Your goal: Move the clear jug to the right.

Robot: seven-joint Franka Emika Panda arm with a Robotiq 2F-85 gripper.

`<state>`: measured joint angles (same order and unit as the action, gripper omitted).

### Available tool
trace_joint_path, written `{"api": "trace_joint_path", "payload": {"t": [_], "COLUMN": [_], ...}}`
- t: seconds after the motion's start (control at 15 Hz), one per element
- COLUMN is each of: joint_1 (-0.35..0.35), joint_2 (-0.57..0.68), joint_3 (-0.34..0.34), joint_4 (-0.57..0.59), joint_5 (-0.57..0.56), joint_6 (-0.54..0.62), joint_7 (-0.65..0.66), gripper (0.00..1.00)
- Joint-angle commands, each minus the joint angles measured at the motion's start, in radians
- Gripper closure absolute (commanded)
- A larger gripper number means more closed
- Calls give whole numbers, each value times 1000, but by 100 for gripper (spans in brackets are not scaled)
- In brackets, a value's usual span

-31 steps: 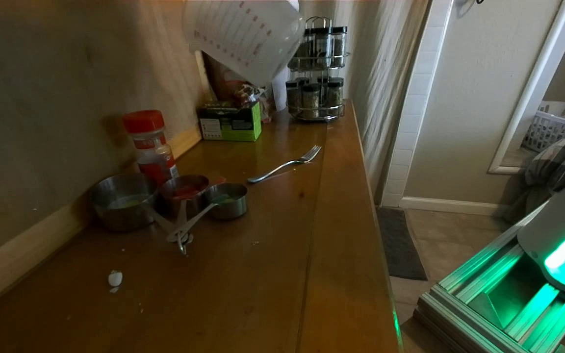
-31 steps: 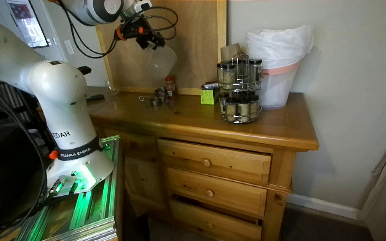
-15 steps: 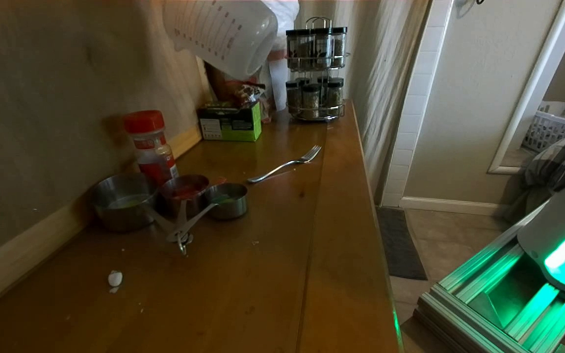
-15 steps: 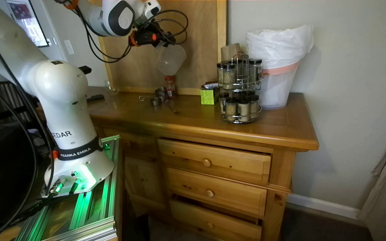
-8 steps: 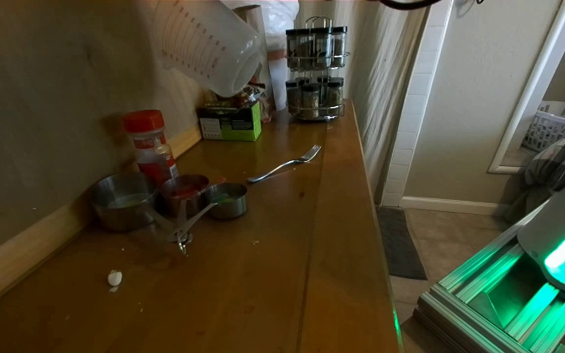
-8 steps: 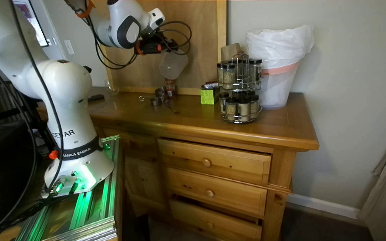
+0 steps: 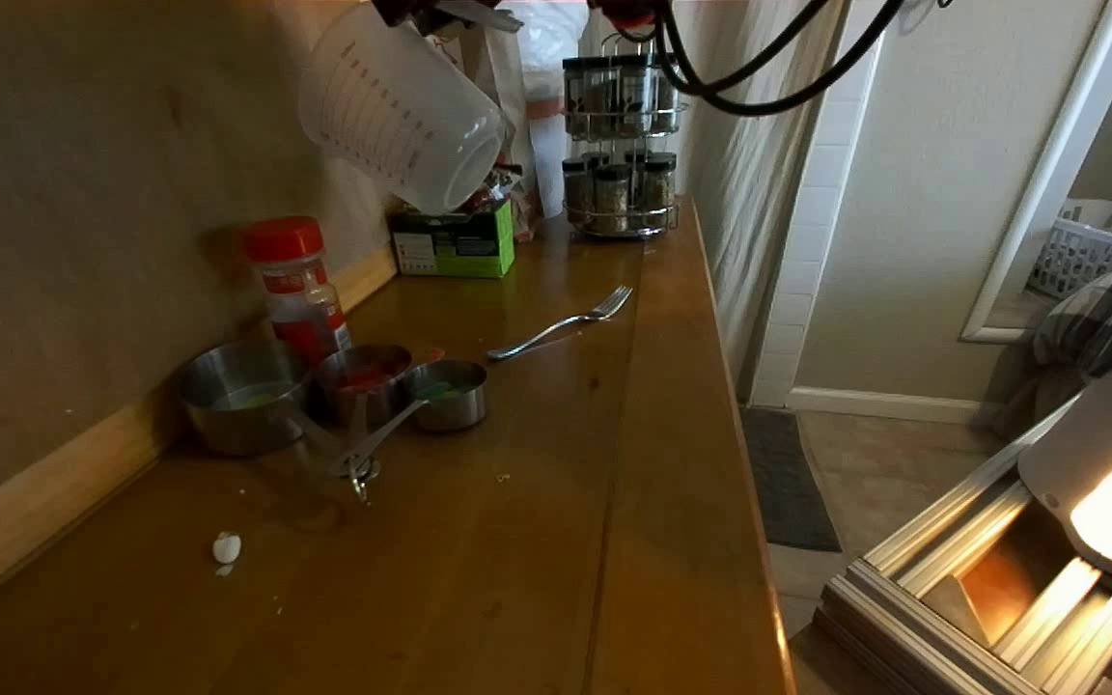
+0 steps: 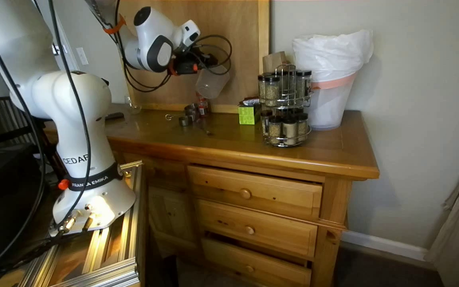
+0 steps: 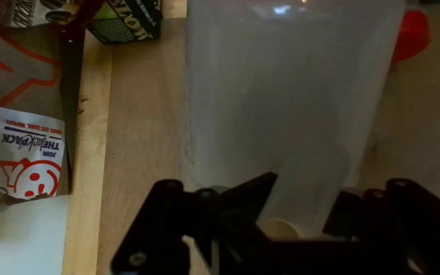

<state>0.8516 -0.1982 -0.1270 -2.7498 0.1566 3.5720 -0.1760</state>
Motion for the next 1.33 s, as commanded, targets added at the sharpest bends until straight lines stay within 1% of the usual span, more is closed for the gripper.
{"api": "trace_joint_path", "payload": {"t": [0.0,0.2,0.27,0.33,0.4,0.47,0.6,0.67,0.73,0.87,1.0,1.13,1.27], "joint_1": [3,12,-130,-154,-184,-204,-219,-218,-232,-288,-340,-385,-419], "joint_2": [92,162,178,117,134,148,161,167,178,203,216,225,243], "joint_3": [-22,-31,104,132,164,185,198,196,212,269,313,350,370], "joint_4": [31,62,70,27,36,44,54,58,60,65,59,46,35], "joint_5": [-19,-43,-67,-42,-46,-48,-47,-83,-112,-125,-134,-110,-102], "joint_6": [108,191,188,143,152,156,157,196,232,301,291,246,224], "joint_7": [19,68,109,66,78,85,87,121,156,180,182,141,105], "gripper": [100,100,100,100,100,100,100,100,100,100,100,100,100]}}
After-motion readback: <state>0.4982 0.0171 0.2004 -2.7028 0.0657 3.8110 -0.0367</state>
